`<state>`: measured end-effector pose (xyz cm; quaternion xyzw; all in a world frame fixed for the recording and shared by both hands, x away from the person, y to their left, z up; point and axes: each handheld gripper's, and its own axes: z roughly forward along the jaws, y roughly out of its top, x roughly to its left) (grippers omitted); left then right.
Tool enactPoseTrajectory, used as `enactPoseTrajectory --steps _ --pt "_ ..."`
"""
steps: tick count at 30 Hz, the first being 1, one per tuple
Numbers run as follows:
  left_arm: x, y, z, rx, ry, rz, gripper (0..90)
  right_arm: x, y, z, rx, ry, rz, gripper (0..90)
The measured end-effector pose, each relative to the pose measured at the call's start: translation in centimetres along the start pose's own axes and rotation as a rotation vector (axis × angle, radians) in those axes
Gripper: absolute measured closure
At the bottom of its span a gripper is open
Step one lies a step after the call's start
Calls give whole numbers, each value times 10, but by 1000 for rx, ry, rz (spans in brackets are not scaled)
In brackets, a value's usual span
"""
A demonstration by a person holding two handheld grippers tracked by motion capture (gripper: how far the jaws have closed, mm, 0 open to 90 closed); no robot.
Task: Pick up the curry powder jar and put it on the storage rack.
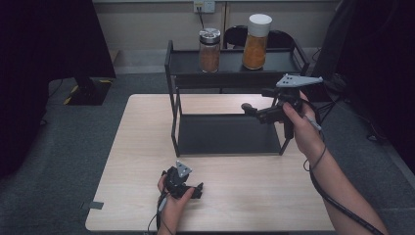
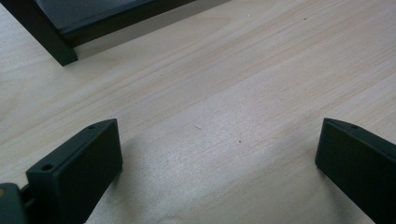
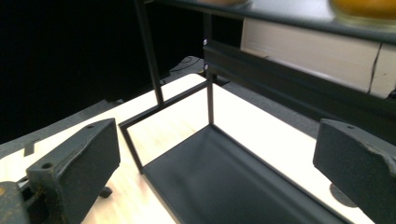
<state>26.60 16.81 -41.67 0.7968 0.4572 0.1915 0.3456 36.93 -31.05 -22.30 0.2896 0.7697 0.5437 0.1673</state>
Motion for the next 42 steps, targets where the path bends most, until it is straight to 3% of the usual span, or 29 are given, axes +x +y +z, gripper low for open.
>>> enactPoseTrajectory --steps 22,42 --pt "0 0 0 0 0 0 0 4 -67 11 32 70 39 2" --pt "0 0 0 0 0 1 0 8 -121 15 68 91 60 1"
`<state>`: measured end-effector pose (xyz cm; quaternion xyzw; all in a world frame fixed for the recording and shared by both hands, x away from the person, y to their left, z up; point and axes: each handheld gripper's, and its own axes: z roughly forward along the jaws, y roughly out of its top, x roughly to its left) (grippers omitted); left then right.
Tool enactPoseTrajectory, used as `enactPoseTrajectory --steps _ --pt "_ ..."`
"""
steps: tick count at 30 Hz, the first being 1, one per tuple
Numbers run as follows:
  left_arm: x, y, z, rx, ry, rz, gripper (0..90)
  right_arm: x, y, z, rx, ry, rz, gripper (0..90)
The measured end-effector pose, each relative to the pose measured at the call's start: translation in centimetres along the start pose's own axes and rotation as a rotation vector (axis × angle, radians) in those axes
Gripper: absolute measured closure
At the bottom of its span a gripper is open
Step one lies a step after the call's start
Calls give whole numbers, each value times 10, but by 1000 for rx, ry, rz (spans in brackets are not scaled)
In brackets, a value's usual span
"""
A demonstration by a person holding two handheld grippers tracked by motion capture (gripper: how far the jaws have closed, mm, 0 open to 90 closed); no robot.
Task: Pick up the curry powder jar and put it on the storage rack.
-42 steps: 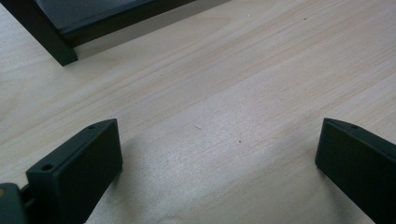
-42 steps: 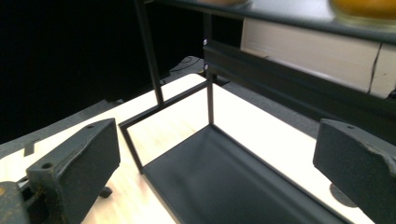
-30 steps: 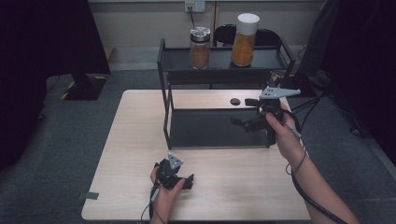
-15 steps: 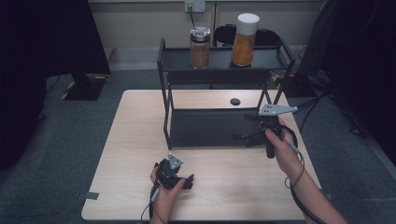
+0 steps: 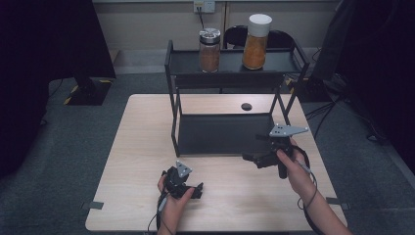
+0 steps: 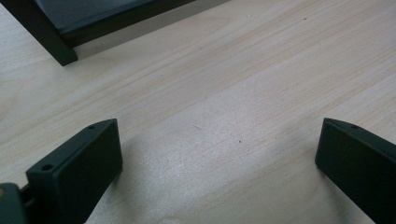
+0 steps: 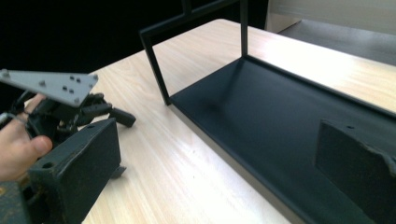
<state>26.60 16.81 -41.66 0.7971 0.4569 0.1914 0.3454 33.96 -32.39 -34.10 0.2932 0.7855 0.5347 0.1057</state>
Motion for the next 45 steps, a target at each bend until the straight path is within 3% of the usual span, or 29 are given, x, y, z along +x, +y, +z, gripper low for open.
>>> enactPoseTrajectory --steps 18,30,34,40,45 --pt "0 0 0 0 0 0 0 -3 -37 6 54 4 21 2" --pt "0 0 0 0 0 0 0 -2 -52 9 107 -15 2 2" --pt "0 0 0 0 0 0 0 3 -56 12 144 -39 -35 3" --pt "0 0 0 0 0 -1 0 13 -59 19 243 -77 -90 8" --pt "-1 0 0 2 3 -4 0 17 -62 25 292 -89 -100 15"
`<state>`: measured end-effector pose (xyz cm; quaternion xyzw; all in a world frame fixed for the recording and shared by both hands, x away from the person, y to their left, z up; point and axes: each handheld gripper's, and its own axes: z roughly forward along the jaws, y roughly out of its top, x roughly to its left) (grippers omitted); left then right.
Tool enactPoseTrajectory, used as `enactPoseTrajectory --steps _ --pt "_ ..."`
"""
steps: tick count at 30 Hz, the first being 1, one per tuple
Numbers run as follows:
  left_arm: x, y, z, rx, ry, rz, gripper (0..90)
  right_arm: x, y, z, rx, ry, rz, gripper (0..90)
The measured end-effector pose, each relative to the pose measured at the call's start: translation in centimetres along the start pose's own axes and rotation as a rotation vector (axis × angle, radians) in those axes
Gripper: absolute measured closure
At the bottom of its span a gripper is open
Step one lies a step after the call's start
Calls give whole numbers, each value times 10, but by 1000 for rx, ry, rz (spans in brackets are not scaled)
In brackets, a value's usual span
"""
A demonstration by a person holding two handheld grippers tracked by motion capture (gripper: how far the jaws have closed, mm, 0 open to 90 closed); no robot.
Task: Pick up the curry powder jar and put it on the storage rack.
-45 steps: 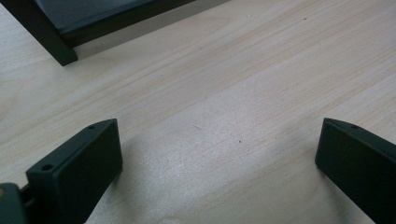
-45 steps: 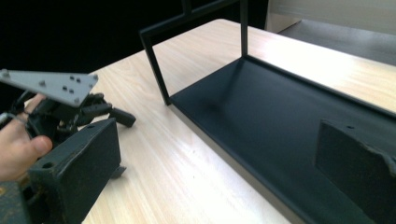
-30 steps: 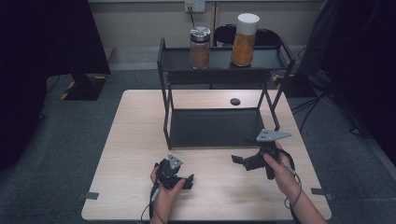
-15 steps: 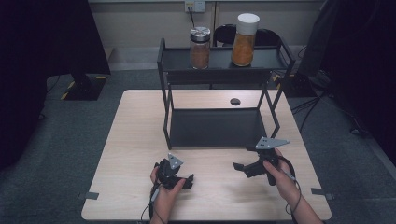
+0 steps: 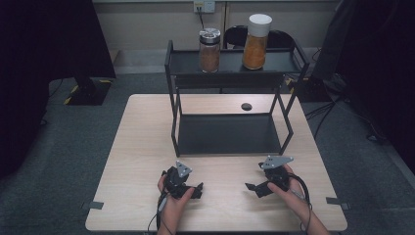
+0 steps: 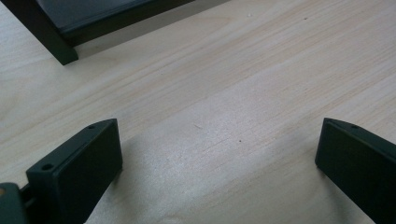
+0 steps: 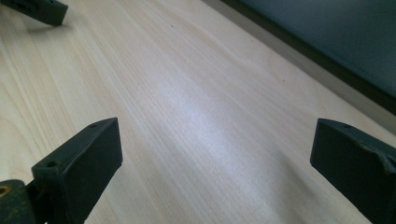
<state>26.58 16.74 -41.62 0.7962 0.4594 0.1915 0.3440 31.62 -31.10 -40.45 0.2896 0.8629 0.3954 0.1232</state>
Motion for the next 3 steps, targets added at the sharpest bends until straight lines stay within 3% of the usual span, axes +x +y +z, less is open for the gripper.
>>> enactPoseTrajectory --steps 3 --pt "-1 0 0 1 6 -6 0 -1 -1 1 14 6 2 16"
